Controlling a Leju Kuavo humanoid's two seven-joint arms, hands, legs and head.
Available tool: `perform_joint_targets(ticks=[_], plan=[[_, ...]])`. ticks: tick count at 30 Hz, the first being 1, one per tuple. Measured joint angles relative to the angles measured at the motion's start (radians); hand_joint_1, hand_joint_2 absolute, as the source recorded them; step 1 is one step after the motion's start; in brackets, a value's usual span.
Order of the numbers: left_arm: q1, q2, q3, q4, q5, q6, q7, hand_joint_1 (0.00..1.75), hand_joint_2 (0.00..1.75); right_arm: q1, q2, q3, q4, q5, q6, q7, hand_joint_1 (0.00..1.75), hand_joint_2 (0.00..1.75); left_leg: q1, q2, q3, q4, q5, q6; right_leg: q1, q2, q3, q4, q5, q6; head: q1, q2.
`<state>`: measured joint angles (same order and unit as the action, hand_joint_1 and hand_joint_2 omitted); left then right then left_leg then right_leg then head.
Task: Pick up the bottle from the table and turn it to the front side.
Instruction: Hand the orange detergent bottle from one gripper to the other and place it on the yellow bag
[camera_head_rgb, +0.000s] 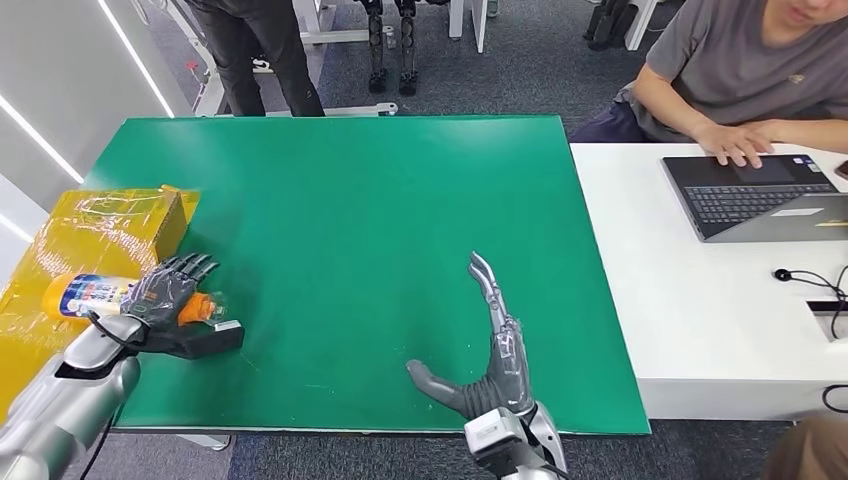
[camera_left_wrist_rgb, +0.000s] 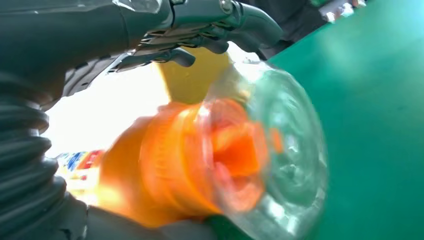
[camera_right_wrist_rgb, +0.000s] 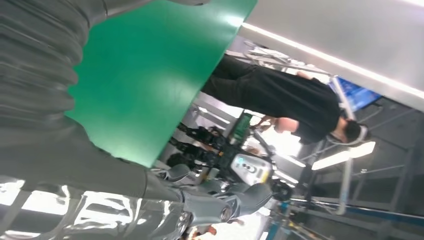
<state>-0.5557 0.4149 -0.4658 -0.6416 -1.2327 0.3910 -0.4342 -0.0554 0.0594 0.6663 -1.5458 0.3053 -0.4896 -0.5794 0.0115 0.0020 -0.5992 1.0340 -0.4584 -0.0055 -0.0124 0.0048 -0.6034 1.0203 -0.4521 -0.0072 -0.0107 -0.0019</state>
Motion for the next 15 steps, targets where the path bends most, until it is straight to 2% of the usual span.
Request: perform_joint_targets(ticks=[5, 9, 15], plan=[[0.085, 0.023, 0.059, -0.113, 0.066, 0.104, 0.015, 0.0, 1.75, 0.014, -0.005, 0.005, 0.0, 0.012, 0.008, 0.041, 0.0, 1.75, 0.0, 0.0, -0.001, 0.0, 0.0, 0.0, 0.0, 0.0, 0.0, 0.0, 0.0, 0.0, 0.0, 0.0], [0.162, 0.03, 0.142, -0.216, 0.096, 0.207, 0.014, 0.0, 1.75, 0.029, -0.006, 0.005, -0.001, 0.024, 0.021, 0.061, 0.0, 1.75, 0.0, 0.0, -0.001, 0.0, -0.001, -0.001, 0.0, 0.0, -0.001, 0.0, -0.001, 0.0, 0.0, 0.0], [0.277, 0.031, 0.284, -0.332, 0.115, 0.222, 0.006, 0.0, 1.75, 0.036, -0.006, 0.005, -0.003, 0.033, 0.036, 0.078, 0.0, 1.75, 0.0, 0.001, -0.001, 0.0, -0.001, -0.001, 0.0, 0.0, -0.001, -0.001, -0.001, 0.0, 0.0, 0.0]])
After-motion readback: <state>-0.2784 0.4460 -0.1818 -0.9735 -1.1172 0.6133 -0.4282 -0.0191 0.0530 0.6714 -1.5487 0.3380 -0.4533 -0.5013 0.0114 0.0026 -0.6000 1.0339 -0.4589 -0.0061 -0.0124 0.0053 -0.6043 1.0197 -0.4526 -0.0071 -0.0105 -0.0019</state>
